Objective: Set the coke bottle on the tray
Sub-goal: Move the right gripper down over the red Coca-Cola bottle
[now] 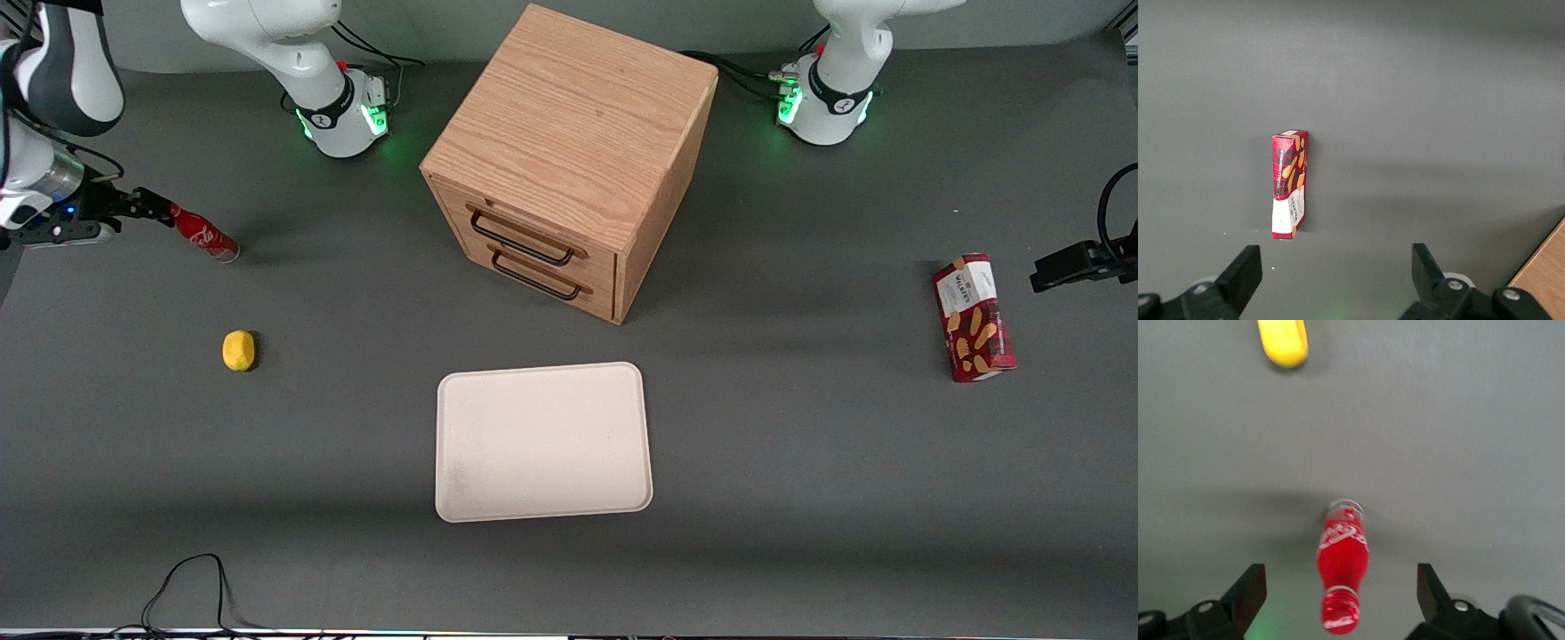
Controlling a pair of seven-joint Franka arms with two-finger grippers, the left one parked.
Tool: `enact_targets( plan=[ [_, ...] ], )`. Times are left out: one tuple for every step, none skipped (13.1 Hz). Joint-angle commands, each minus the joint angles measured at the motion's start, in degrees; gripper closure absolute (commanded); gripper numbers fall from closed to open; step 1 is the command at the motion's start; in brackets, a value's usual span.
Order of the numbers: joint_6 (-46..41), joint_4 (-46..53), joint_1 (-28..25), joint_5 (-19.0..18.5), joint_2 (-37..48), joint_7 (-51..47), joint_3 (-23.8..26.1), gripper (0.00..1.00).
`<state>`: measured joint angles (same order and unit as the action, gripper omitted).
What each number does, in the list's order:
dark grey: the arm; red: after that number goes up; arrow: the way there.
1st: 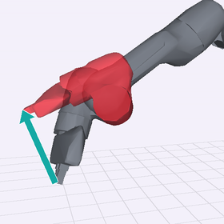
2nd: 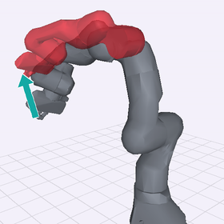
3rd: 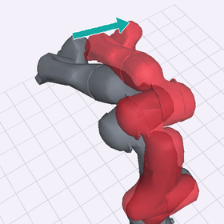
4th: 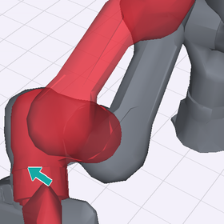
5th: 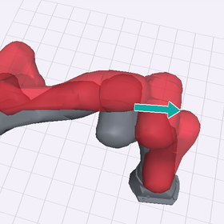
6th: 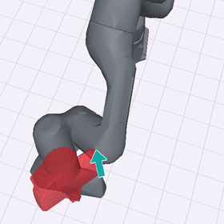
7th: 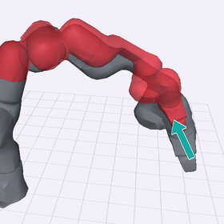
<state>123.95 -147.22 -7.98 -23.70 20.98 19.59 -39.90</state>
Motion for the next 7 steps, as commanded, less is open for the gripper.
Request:
enact_targets(
  plan=[
    [2.96,-4.82,-0.54,-3.89,4.42,1.32,-4.13,0.0],
    [3.14,-5.27,-0.54,-3.9,4.42,1.5,-4.74,0.0],
    [3.23,-5.62,-0.54,-3.9,4.42,1.5,-5.18,0.0],
    [4.1,-6.32,-0.54,-3.9,4.42,1.5,-5.36,0.0],
    [5.07,-6.85,-0.54,-3.98,4.42,1.5,-6.15,0.0],
    [5.51,-7.29,-0.54,-4.42,4.42,1.5,-6.42,0.0],
    [5.6,-7.38,-0.54,-4.86,4.33,1.5,-6.77,0.0]
  ],
)
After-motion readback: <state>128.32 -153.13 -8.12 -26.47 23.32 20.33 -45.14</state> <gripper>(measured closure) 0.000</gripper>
